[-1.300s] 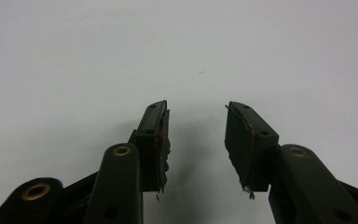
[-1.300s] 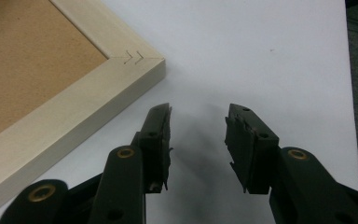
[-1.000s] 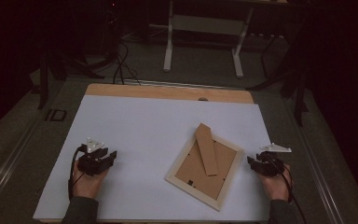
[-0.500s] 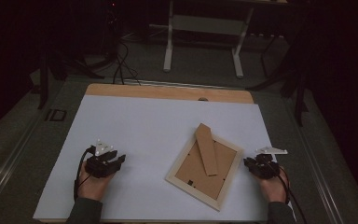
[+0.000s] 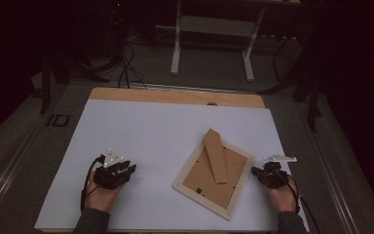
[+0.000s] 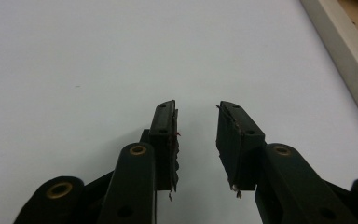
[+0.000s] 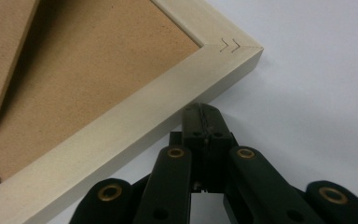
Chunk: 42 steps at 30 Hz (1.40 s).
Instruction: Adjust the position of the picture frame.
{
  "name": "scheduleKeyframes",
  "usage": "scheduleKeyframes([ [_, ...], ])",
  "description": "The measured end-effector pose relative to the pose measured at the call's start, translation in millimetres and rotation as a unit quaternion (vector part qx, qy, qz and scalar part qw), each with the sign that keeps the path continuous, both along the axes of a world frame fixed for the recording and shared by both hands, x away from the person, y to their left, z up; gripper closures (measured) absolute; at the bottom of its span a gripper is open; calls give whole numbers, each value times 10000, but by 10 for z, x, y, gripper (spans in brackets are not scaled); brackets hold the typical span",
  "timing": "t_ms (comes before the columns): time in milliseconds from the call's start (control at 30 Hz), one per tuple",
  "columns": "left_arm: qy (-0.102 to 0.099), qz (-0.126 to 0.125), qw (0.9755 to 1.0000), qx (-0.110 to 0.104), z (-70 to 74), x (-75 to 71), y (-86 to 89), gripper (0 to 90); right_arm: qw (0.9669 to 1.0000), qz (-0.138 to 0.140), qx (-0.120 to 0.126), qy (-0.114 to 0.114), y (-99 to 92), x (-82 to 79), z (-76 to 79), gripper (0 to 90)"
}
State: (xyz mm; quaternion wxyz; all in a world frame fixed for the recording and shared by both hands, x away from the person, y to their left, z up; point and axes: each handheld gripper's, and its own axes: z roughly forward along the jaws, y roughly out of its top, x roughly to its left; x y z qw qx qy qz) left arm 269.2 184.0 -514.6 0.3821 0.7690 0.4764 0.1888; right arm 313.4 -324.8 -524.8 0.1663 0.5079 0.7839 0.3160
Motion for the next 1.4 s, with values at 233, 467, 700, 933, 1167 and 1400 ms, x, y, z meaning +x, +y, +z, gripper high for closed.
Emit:
scheduleKeyframes([
  [233,59,-198,9997,-163,-1,3,-53,708,10000,-11,39,28,0,3,1,897],
  [467,140,-344,9991,-226,-14,10,-106,760,9999,-1,127,53,14,16,-4,897],
  [700,196,-494,9984,-205,-38,9,-145,847,9998,70,158,60,64,32,-8,897],
  [933,234,-625,9977,-108,-58,3,-203,900,9997,89,201,84,69,34,-9,897],
  [1167,304,-895,9955,59,-107,-11,-405,900,9996,147,205,104,98,36,-7,897],
  [1400,348,-1345,9902,110,-145,-68,-597,900,9995,170,227,121,100,31,-7,897],
])
